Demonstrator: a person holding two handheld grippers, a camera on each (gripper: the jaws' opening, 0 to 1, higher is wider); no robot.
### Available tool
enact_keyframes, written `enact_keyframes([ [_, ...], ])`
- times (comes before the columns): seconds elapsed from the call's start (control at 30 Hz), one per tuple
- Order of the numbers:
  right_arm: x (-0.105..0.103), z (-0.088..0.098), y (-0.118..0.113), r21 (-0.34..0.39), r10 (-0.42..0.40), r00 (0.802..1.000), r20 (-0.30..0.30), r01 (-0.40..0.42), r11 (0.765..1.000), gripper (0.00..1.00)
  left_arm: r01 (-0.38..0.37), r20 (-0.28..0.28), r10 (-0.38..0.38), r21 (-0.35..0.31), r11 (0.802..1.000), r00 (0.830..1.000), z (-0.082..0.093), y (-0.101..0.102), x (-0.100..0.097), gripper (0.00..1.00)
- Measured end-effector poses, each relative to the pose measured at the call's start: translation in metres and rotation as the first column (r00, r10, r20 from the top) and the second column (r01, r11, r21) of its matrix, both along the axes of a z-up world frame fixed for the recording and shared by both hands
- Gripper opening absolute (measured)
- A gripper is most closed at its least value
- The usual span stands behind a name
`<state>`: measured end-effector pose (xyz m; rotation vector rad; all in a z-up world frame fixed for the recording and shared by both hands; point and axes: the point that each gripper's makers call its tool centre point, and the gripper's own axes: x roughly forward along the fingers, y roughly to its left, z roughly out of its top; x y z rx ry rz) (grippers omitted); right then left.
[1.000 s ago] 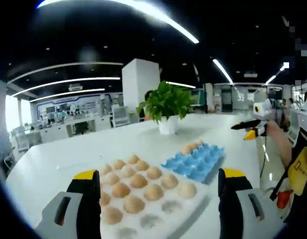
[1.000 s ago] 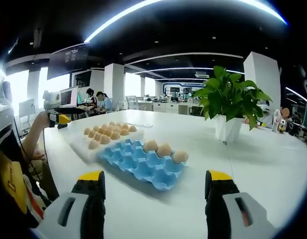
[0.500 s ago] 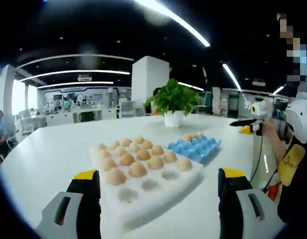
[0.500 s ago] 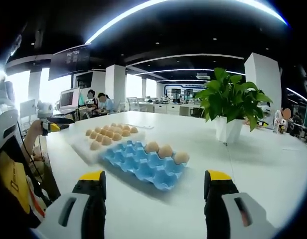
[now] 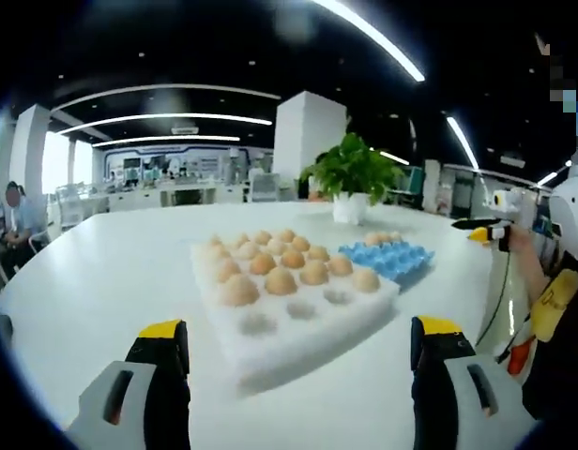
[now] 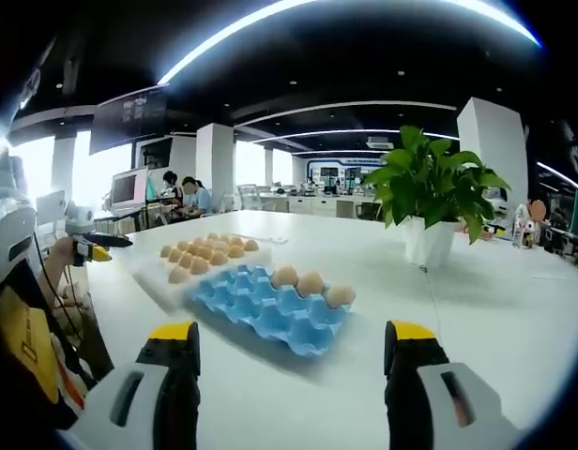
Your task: Pick up the eggs on the table and place them into the egg tray on the table
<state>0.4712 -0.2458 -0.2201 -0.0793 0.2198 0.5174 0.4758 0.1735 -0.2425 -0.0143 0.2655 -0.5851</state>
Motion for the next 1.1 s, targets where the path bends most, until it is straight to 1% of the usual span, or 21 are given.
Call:
enact_keyframes([
  [0.03,0.001,0.000,0.000,0.005,0.000,1.000,0.000,0.000,1.000,0.84,0.004,0.022,-0.004,0.004,1.000,1.000,0.008,-0.001,0.001,1.00],
  [0.1,0.001,0.000,0.000,0.007,-0.001,1.000,0.002,0.001,1.000,0.84,0.010,0.036,-0.011,0.007,1.000,0.999,0.013,-0.004,0.001,1.00],
  [0.2,0.001,0.000,-0.001,0.006,-0.001,1.000,0.003,0.001,1.000,0.84,0.014,0.041,-0.014,0.014,1.000,0.999,0.014,-0.005,0.002,1.00],
  [0.5,0.001,-0.001,-0.004,-0.002,-0.005,1.000,0.001,0.005,1.000,0.84,0.018,0.027,-0.018,0.010,1.000,0.999,0.010,-0.009,0.006,1.00],
  [0.77,0.004,-0.002,-0.003,-0.001,-0.002,1.000,-0.001,0.002,1.000,0.84,0.074,-0.013,-0.074,0.024,0.997,0.997,-0.001,-0.027,0.007,1.00],
  [0.93,0.006,0.000,-0.004,0.001,0.003,1.000,0.006,-0.003,1.000,0.84,0.095,-0.006,-0.095,0.023,0.995,0.995,0.001,-0.038,0.013,0.99],
  [1.1,0.006,0.002,-0.004,-0.001,0.006,1.000,0.011,-0.006,1.000,0.84,0.137,0.003,-0.137,0.034,0.990,0.991,0.002,-0.056,0.022,0.97],
])
